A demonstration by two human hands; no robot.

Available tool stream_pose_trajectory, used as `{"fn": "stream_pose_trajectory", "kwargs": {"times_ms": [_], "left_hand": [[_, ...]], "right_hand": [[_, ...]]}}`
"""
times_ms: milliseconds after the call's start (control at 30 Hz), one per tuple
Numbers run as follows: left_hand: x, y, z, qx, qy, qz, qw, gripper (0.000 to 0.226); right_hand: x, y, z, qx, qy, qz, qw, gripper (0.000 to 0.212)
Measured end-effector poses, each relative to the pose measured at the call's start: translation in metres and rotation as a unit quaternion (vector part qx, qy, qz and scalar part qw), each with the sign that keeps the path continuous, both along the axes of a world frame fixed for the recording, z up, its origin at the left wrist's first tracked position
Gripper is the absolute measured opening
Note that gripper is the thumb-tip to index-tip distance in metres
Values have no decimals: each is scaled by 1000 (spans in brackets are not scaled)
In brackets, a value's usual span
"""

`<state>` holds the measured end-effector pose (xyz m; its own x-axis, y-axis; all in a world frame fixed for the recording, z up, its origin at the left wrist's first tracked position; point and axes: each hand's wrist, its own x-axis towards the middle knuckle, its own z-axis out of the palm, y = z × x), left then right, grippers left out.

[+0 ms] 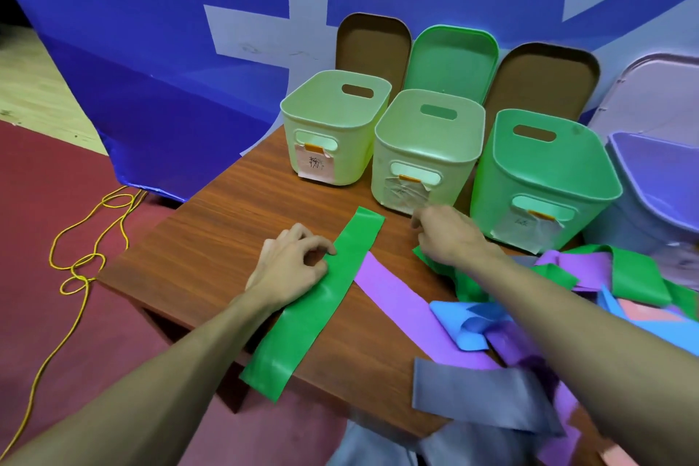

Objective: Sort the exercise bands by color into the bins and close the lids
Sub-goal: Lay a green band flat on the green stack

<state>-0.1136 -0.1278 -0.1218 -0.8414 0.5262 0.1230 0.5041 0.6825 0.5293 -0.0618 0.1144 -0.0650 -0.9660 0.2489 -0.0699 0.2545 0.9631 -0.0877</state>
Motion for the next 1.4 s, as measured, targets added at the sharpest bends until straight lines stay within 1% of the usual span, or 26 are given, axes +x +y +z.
{"fn": "stream_pose_trajectory", "kwargs": {"times_ms": [100,133,200,267,333,467,500,533,567,600,633,700,767,800,900,967,1033,1100,1200,1300,1400], "left_hand": [[1,1,3,-17,-5,3,1000,22],[2,2,4,-19,-5,4,1000,22],[5,4,9,-24,-17,6,1000,20],[6,6,19,-58,-40,4,998,22],[6,9,32,-128,-46,-9,991,29],[12,20,53,-259,-50,-19,964,40],[16,24,57,-303,-27,-22,952,42],[20,29,60,-343,21,-27,939,45],[26,34,62,-360,72,-30,930,46],[31,41,66,-343,110,-28,933,47],[37,49,69,-302,119,-22,946,46],[47,70,78,-190,67,-14,979,43],[58,91,87,-107,20,-33,993,42],[64,101,92,-83,16,-52,995,42],[83,127,107,-58,42,-122,990,45],[95,141,118,-28,29,-145,989,51],[106,150,130,21,-11,-161,987,57],[115,155,139,52,-44,-171,983,62],[121,160,146,115,-122,-159,973,65],[125,162,149,156,-175,-150,961,62],[132,163,151,203,-200,-157,946,52]], "right_hand": [[15,18,-7,4,-63,34,997,44],[19,21,-9,0,-75,37,996,45],[25,23,-11,-14,-72,30,997,39],[29,22,-9,-25,-48,18,998,29],[33,21,-4,-22,-10,5,1000,22],[41,21,17,-29,68,-21,997,18],[44,22,25,-29,85,-28,996,17],[48,24,33,-30,104,-38,993,16],[52,26,41,-32,123,-48,991,15],[56,28,49,-34,141,-54,988,14],[61,30,57,-38,157,-58,985,15],[70,34,72,-45,198,-62,977,17],[81,36,87,-33,241,-67,968,17],[87,38,95,-16,261,-71,963,17],[107,46,114,37,316,-76,945,18],[119,50,124,35,343,-81,935,18],[127,51,135,12,375,-85,923,19],[130,49,147,-18,410,-80,908,17],[129,41,161,-62,448,-68,889,13],[125,31,173,-103,487,-66,865,12],[122,22,184,-127,515,-61,845,13]]}}
